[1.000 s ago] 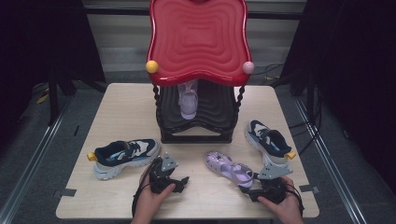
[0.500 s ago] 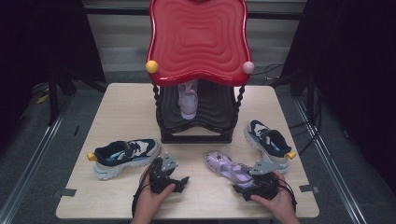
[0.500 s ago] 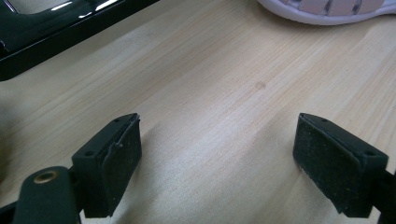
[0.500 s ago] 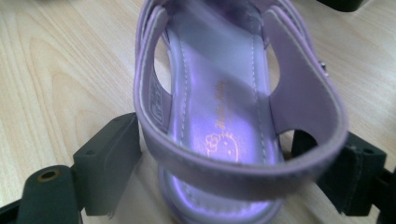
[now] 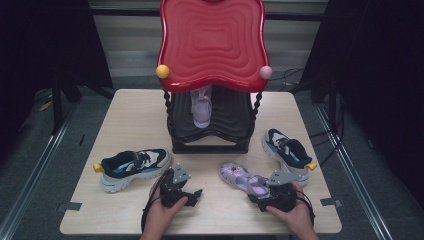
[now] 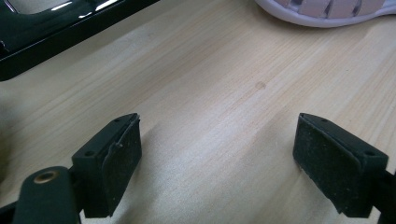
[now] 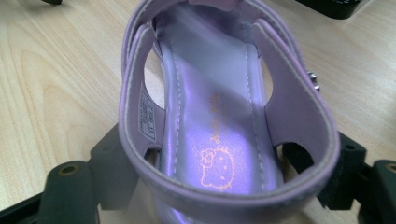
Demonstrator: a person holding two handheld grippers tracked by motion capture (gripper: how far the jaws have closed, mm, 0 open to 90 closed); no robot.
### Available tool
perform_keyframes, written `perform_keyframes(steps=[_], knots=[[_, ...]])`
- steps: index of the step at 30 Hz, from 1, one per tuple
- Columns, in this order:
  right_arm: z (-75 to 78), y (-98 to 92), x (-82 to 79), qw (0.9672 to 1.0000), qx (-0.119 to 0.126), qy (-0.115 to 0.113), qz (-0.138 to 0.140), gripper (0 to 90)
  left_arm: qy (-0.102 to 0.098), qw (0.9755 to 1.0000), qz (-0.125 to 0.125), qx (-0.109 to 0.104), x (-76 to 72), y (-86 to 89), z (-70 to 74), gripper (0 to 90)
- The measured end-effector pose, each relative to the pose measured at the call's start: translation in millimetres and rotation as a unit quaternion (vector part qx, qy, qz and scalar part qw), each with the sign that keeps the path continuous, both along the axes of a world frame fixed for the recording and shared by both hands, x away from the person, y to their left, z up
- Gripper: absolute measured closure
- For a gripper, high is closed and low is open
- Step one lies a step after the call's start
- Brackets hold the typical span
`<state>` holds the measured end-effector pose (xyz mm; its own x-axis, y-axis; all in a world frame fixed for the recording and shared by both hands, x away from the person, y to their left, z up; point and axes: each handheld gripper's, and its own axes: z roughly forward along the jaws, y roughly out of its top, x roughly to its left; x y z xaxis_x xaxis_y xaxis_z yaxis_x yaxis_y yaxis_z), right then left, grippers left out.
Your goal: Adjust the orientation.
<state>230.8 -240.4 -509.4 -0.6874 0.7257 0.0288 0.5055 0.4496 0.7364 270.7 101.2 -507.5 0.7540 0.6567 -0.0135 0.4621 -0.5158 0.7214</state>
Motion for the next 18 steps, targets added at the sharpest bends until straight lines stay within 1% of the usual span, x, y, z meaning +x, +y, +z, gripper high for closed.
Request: perform_keyframes(steps=[2,9,14,18], knots=[[-0.1,-0.2,0.2,1.0,0.004,-0.001,0.0,26.8,0.0,1.0,0.0,0.0,0.0,0.0,0.0,15.2],[0.4,-1.2,-0.3,1.0,0.005,-0.006,0.002,33.5,0.0,1.0,0.0,0.0,0.0,0.0,0.0,15.1],[0.8,-2.0,-0.6,0.9999,0.013,-0.003,-0.001,36.0,0.0,1.0,0.0,0.0,0.0,0.0,0.0,15.2],[1.3,-2.5,-1.4,0.9997,0.021,-0.009,-0.004,36.6,0.0,1.0,0.0,0.0,0.1,0.0,0.1,15.2]])
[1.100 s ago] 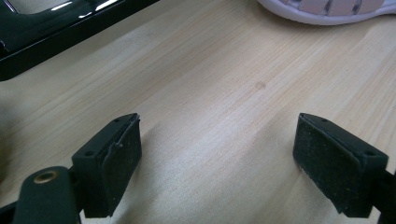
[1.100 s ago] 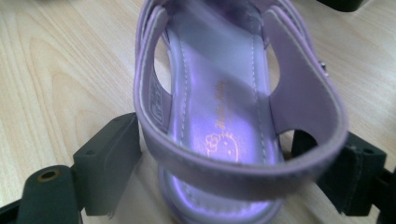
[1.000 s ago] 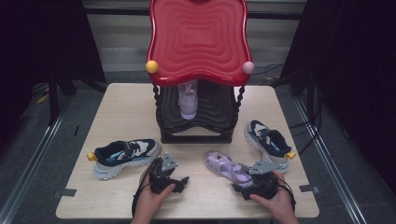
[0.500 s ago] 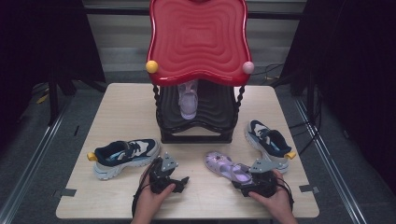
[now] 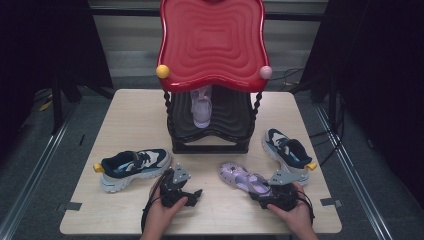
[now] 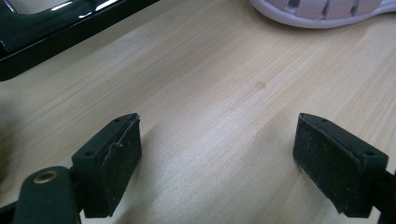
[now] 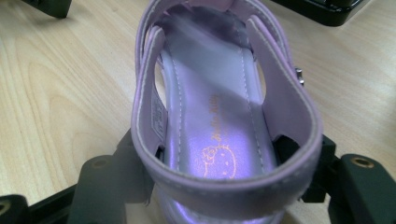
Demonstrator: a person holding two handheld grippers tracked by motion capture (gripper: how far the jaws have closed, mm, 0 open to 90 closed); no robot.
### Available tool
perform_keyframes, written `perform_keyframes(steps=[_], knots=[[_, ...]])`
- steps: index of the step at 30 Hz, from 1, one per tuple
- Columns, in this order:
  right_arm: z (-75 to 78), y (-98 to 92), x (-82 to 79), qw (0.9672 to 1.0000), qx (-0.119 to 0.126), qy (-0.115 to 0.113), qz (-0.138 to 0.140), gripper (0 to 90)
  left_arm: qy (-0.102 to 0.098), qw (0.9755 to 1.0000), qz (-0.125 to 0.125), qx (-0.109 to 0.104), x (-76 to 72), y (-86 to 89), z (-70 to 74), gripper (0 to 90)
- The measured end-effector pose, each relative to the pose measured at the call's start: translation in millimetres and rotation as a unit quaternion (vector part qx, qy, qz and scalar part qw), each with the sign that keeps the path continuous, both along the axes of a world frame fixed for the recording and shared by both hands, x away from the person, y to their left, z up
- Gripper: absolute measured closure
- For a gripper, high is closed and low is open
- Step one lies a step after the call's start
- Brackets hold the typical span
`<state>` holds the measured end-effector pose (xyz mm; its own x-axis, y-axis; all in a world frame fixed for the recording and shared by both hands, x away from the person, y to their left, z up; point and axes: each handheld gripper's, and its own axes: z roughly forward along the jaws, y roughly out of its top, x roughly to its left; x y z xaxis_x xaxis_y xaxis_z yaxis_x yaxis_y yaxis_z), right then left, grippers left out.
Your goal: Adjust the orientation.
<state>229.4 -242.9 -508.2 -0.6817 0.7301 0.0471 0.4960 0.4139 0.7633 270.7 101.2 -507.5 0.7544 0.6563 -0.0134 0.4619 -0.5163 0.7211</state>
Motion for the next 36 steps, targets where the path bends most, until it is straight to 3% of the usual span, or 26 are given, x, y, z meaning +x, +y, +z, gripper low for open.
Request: perform_keyframes(steps=[13,23,36], knots=[[1.5,-4.8,-2.4,0.9996,0.02,-0.012,-0.015,36.9,0.001,1.0,0.0,-0.001,0.0,-0.1,0.0,15.1],[3.5,-1.9,-7.0,0.9982,0.037,-0.037,-0.029,36.9,0.001,1.0,0.0,-0.001,0.0,-0.2,0.0,15.2],[15.9,0.2,-13.4,0.994,0.064,-0.076,-0.045,37.1,0.001,1.0,0.0,-0.001,0.0,-0.1,0.0,15.2]])
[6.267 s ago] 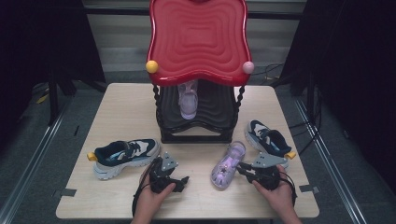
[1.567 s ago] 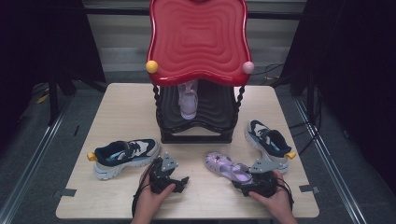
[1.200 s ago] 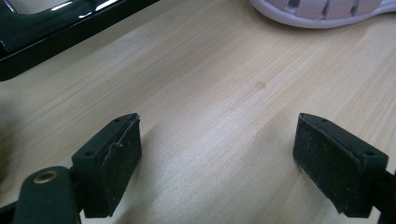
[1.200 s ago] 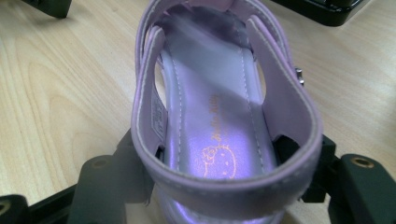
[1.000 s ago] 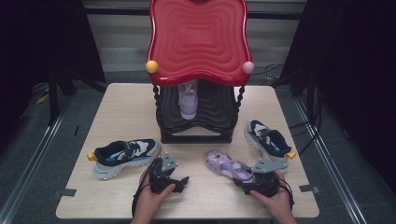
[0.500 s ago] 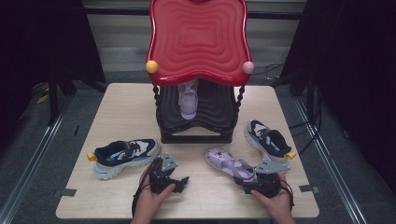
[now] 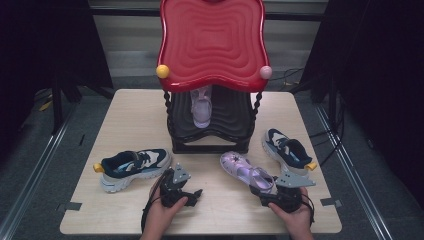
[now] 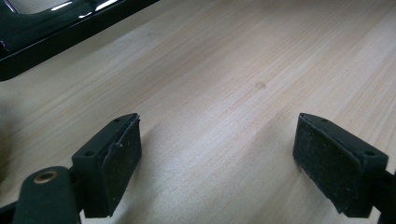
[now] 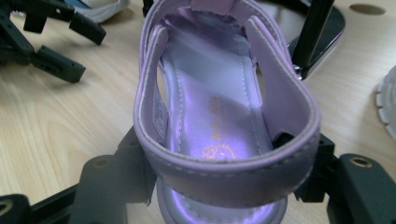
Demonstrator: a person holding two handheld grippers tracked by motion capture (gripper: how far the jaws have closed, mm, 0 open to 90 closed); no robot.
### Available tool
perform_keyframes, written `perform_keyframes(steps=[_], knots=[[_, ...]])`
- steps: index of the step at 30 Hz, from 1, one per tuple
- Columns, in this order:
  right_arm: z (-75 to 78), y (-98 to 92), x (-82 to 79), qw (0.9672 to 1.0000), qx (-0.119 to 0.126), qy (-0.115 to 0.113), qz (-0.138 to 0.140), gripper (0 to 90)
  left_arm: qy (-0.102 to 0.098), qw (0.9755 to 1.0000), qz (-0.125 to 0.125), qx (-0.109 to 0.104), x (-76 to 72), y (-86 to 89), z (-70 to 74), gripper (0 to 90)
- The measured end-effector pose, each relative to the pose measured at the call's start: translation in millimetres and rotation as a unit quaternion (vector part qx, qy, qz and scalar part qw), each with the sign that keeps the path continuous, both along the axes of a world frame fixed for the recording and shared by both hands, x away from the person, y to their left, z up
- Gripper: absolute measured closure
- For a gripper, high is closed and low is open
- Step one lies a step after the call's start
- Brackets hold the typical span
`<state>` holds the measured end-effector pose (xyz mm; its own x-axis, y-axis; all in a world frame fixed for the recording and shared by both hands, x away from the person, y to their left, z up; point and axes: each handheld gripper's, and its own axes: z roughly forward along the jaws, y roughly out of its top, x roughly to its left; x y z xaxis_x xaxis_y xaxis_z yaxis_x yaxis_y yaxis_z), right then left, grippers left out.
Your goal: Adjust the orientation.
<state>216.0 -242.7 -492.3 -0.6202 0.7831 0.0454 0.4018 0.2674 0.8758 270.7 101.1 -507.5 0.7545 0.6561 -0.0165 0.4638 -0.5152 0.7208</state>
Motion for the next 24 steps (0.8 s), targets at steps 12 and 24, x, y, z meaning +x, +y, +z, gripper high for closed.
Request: perform_keyframes(steps=[12,24], knots=[[15.0,3.4,-4.0,0.9988,0.027,-0.039,-0.011,37.2,0.0,1.0,0.0,0.0,0.0,0.0,0.0,15.1],[31.9,16.1,-3.8,0.9947,0.048,-0.082,-0.039,37.2,0.0,1.0,0.0,0.0,0.0,0.0,0.0,15.1]])
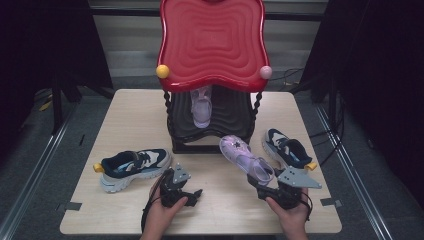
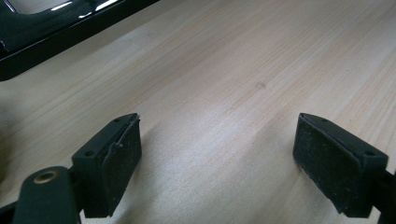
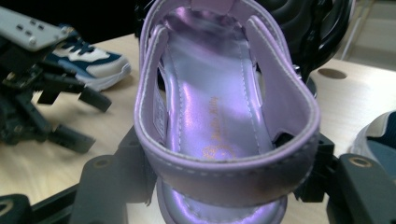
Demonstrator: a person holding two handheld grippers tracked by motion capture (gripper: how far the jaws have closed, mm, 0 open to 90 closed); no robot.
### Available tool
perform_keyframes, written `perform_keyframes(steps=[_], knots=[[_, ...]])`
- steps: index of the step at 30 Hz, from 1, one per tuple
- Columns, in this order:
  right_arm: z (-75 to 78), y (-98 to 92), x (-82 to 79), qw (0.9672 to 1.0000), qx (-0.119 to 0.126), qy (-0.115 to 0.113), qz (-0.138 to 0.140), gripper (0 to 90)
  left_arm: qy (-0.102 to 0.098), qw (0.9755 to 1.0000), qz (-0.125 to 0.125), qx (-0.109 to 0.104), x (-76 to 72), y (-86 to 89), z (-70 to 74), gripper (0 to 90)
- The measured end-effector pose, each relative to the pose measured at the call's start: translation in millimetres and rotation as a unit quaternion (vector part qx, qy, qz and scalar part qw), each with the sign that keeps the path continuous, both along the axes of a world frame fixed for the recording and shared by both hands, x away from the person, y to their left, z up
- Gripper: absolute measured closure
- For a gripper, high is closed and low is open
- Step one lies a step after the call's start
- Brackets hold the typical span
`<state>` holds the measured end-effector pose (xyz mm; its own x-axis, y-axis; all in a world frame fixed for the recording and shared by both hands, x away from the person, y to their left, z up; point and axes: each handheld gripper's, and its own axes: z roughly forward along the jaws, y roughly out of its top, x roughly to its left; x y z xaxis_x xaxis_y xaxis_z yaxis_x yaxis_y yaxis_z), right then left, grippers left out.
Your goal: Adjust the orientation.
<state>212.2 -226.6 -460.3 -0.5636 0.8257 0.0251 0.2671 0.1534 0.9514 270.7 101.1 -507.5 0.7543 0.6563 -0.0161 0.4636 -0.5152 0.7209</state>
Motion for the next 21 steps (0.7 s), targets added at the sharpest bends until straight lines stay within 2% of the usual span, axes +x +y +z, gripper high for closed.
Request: perform_keyframes(steps=[6,11,21], knots=[[6.2,10.5,4.0,0.9995,0.007,-0.014,-0.029,37.2,0.001,1.0,0.001,0.002,-0.1,0.2,0.1,15.1],[10.5,23.8,9.0,0.9984,-0.006,-0.027,-0.05,37.2,0.001,1.0,0.001,0.002,-0.1,0.2,0.1,15.1],[15.4,42.5,26.1,0.9957,0.023,-0.039,-0.081,37.3,0.001,1.0,0.001,0.002,-0.2,0.1,0.1,15.2]])
